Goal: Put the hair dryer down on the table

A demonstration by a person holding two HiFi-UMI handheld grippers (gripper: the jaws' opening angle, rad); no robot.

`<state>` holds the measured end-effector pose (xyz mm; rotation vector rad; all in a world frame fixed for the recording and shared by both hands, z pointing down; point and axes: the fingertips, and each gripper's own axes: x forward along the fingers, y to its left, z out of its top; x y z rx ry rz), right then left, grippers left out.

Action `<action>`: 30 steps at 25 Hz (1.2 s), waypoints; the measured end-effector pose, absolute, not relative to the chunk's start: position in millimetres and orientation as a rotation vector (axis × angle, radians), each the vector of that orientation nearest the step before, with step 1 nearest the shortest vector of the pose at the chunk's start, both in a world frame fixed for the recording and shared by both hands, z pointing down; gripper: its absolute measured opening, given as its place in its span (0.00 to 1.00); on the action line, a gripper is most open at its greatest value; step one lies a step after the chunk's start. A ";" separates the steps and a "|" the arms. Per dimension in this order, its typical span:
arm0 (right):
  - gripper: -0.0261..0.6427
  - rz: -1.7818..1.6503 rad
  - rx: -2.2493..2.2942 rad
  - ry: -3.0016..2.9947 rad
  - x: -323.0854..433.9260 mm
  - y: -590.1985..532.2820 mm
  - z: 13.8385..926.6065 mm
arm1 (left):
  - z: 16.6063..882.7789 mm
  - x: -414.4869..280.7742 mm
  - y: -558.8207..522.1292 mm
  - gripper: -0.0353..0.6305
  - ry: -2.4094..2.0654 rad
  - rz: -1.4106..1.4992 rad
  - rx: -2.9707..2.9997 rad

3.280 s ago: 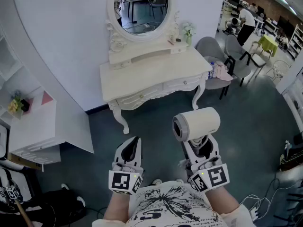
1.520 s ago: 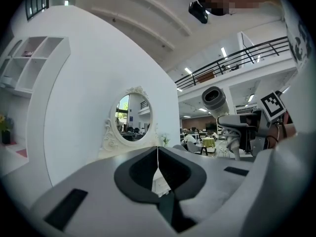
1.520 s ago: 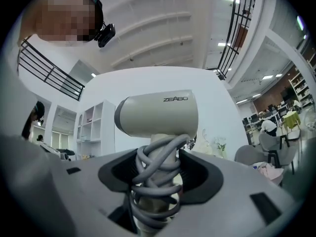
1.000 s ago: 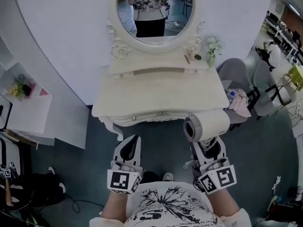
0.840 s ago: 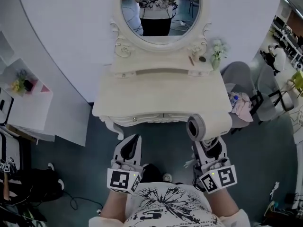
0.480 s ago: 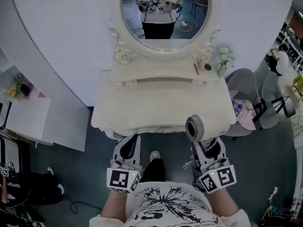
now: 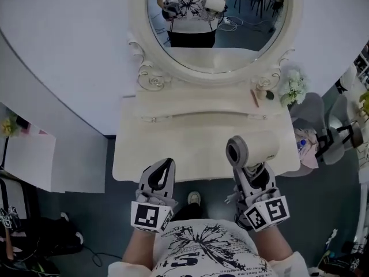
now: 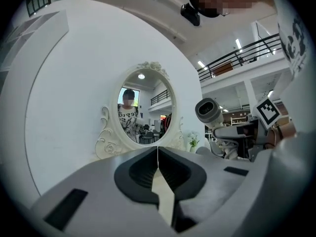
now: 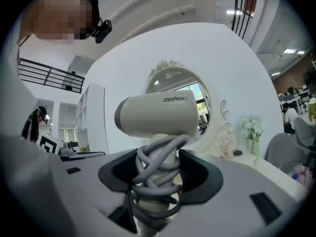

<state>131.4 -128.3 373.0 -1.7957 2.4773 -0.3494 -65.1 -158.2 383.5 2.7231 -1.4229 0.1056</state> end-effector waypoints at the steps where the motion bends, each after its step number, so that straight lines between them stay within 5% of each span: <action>1: 0.42 -0.367 -1.803 2.481 129.5 -138.6 378.0 | 386.4 -66.5 -167.0 0.09 -1.408 0.119 2.722; 30: 0.42 -1.305 -1.964 2.714 122.3 -281.5 650.4 | 526.6 -45.4 -255.3 0.09 -1.275 0.391 2.468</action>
